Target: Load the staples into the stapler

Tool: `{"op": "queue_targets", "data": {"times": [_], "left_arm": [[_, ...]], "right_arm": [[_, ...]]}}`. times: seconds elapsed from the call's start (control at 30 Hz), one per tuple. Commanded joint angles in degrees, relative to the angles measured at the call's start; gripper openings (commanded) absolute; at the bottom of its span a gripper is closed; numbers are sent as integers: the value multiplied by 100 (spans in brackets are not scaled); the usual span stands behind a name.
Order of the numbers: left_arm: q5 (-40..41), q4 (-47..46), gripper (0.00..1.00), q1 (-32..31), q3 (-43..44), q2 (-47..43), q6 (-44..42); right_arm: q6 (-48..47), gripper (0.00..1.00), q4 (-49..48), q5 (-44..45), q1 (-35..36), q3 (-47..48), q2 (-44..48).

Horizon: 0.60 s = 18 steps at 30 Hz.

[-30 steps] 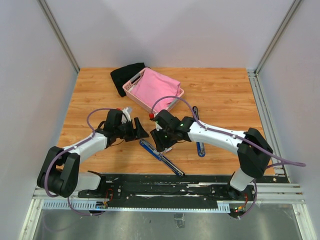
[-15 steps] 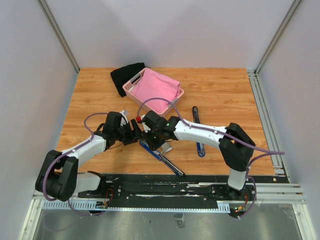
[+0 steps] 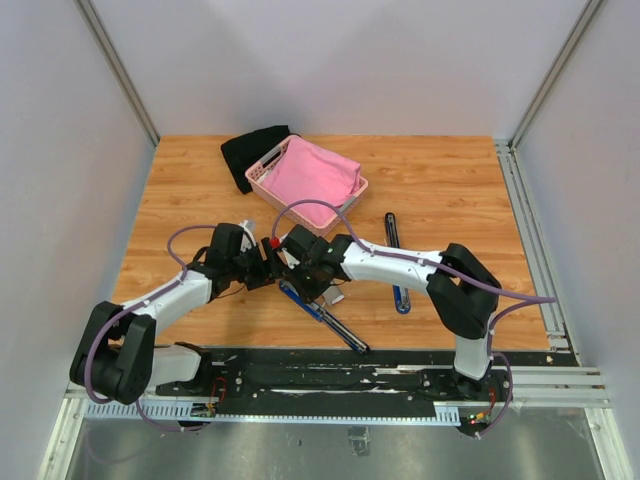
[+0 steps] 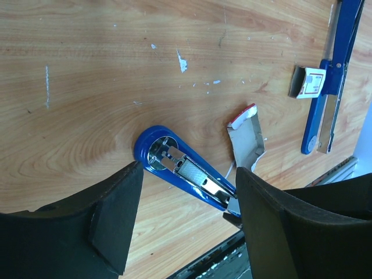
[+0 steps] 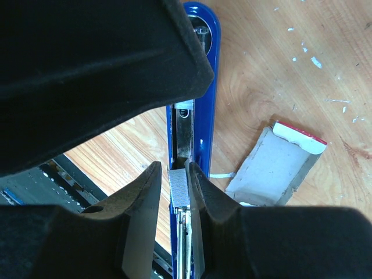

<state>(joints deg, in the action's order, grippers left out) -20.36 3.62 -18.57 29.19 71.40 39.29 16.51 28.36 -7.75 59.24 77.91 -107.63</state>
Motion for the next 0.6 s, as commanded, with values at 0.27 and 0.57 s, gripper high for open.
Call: {"op": "queue_targets", "data": {"times": [0.27,0.57], "left_arm": [[78,129,69,1,73,-126,-21],[93,148,69,10,111,-102,-38]], "right_arm": [[-177,27,135,127,105,190,-186],[-186,23,183,124,131,149,-214]]}}
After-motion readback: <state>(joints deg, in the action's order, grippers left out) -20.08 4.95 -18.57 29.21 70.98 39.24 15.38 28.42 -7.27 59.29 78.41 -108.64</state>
